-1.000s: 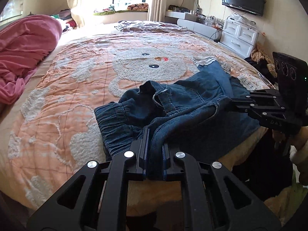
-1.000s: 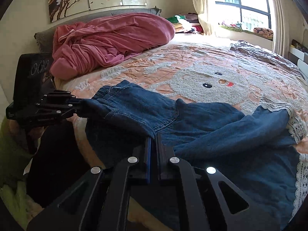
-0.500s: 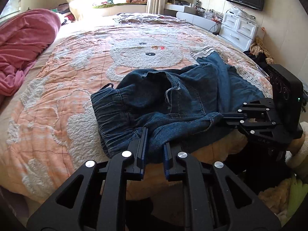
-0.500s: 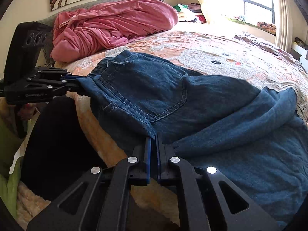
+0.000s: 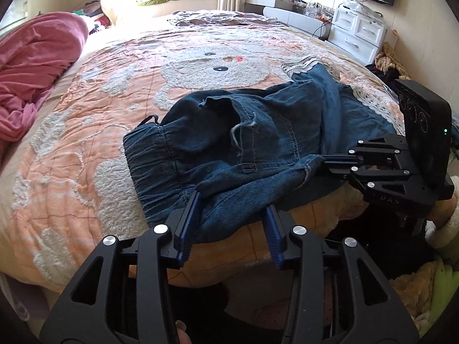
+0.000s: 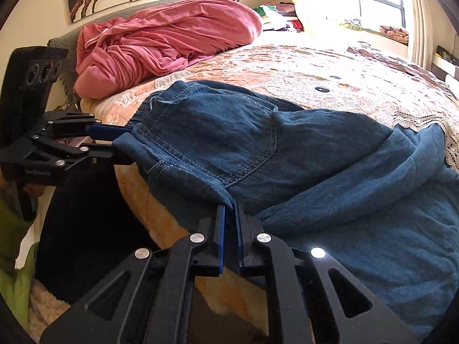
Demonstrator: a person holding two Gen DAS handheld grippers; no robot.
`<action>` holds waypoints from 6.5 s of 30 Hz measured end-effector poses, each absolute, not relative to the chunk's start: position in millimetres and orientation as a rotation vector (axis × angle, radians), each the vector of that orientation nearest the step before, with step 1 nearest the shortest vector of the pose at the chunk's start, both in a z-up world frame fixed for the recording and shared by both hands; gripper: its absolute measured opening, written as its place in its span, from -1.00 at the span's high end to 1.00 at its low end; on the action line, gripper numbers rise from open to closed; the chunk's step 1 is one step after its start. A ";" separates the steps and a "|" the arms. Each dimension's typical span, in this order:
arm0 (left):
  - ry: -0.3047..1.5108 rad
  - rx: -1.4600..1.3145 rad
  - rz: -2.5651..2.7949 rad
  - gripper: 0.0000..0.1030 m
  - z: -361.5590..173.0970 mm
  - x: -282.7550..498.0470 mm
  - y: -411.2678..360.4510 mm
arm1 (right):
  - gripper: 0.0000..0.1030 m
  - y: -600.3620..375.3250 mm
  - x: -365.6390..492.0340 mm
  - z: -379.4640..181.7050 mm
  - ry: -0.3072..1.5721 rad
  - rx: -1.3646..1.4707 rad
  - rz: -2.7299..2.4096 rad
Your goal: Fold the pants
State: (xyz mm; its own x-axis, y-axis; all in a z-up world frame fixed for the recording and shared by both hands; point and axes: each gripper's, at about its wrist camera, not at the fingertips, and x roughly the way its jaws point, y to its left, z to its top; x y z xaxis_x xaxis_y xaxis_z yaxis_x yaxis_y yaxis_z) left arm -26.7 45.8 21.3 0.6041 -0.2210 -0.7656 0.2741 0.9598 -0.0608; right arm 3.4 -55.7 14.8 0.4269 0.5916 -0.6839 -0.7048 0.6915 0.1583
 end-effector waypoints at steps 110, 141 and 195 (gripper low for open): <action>0.739 0.002 -0.775 1.00 17.1 58.3 -100.8 | 0.86 -325.0 87.1 103.1 0.665 0.530 0.156; 0.800 0.234 -0.818 0.97 -22.8 19.7 -127.3 | 0.84 -352.5 -27.0 12.5 0.855 0.558 0.037; 1.050 0.111 -0.563 0.87 -6.3 207.0 -87.4 | -0.19 -339.3 147.5 44.5 0.850 0.175 0.184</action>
State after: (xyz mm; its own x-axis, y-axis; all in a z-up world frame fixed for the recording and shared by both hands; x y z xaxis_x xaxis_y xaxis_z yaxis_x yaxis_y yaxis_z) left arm 207.0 -87.4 -6.3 0.3705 -0.3865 -0.8446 0.4899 0.8539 -0.1758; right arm 147.5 -339.3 44.5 0.6457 0.2302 -0.7281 -0.0907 0.9699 0.2262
